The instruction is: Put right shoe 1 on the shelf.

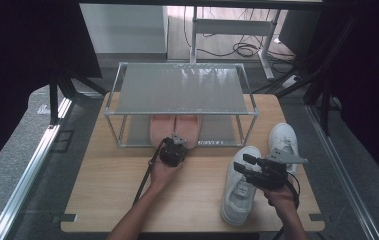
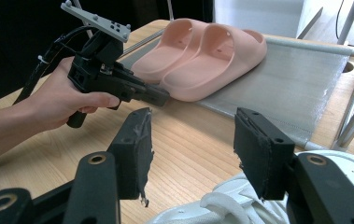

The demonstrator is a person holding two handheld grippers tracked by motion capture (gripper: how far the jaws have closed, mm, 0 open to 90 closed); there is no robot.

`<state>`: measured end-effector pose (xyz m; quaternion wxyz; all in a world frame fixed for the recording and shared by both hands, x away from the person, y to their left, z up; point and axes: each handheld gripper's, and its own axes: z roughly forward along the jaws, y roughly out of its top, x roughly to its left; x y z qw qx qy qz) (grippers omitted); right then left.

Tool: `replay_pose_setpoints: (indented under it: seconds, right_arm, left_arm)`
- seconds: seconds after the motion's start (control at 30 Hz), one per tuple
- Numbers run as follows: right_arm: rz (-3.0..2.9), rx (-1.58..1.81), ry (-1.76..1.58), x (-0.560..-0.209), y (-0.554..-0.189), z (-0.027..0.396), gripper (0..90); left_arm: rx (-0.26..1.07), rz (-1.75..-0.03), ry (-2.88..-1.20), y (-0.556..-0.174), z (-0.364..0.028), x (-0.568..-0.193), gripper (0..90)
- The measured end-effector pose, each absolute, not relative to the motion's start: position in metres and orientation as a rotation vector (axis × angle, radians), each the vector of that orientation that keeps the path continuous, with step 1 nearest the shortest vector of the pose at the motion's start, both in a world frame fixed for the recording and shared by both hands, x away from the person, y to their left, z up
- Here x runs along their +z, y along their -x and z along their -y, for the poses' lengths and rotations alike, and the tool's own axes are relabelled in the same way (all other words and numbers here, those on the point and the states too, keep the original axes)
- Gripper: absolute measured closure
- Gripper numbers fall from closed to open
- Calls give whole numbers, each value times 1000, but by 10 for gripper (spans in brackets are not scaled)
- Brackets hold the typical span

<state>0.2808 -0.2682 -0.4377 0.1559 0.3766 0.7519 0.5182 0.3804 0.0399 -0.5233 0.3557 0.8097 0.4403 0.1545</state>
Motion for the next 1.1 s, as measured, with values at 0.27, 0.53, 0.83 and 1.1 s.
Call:
replay_pose_setpoints:
  seconds: [0.27,0.53,0.83,1.1]
  right_arm:
    - [-2153,1483,-1077,-438,-281,268,478]
    - [-2150,1487,-1076,-437,-280,269,477]
    - [-2146,1484,-1084,-437,-280,270,477]
    - [-2152,1480,-1086,-438,-280,268,478]
  left_arm:
    - [415,-1118,-2096,-377,-41,-519,853]
    - [411,-1095,-2094,-366,-46,-519,814]
    - [397,-1036,-2108,-336,-68,-518,679]
    - [395,-1051,-2124,-316,-92,-519,562]
